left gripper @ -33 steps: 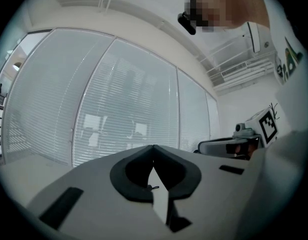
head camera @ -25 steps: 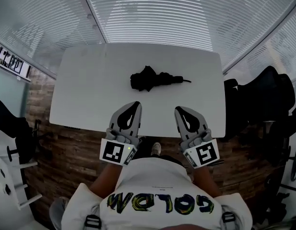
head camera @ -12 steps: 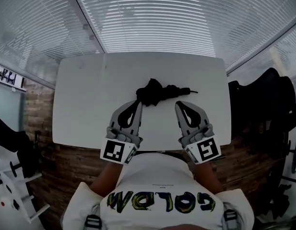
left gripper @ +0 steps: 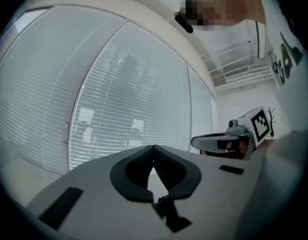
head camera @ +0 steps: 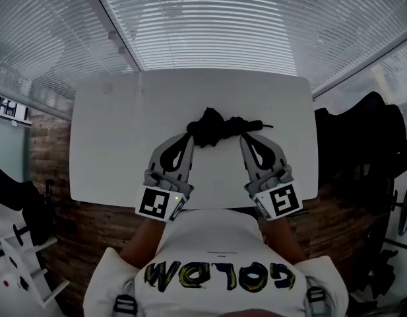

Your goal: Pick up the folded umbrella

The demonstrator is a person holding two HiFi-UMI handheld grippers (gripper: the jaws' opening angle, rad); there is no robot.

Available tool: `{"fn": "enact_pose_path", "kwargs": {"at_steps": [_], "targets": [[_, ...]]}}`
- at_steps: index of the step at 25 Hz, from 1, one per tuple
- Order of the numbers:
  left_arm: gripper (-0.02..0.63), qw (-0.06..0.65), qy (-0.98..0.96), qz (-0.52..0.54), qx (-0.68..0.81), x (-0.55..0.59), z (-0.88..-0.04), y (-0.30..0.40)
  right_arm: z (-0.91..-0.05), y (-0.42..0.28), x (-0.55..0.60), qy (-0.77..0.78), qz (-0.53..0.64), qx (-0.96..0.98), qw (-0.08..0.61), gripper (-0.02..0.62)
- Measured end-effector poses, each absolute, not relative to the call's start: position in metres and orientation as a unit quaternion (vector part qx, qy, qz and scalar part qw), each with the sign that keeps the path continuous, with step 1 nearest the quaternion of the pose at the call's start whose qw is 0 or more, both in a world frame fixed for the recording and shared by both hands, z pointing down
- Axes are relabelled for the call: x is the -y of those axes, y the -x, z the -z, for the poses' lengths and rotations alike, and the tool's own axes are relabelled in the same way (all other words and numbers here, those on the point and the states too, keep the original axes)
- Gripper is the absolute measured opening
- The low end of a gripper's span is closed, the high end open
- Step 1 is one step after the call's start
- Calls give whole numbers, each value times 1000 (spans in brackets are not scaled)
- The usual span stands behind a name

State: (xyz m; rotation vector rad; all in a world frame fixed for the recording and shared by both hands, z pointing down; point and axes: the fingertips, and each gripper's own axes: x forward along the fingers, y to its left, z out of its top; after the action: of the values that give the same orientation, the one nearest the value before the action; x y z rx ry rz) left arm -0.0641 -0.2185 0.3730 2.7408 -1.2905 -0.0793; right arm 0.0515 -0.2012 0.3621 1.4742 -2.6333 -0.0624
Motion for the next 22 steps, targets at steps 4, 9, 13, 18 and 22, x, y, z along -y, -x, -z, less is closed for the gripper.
{"fn": "enact_pose_path", "kwargs": {"at_steps": [4,9,13,18,22], "targets": [[11,60,-898,22,435,222,-377,61,-369,-56,209,-470,29,878,83,14],[11,64,-891,15,449,225,-388,59,-398,-58,220,-437,33,888,138,58],[11,70,-886,5,458,226,-401,59,-430,-50,231,-400,30,898,180,110],[11,71,-883,-10,464,224,-412,60,-467,-31,240,-332,39,909,249,186],[11,73,-880,-19,470,224,-419,63,-498,-17,247,-278,67,901,326,232]]}}
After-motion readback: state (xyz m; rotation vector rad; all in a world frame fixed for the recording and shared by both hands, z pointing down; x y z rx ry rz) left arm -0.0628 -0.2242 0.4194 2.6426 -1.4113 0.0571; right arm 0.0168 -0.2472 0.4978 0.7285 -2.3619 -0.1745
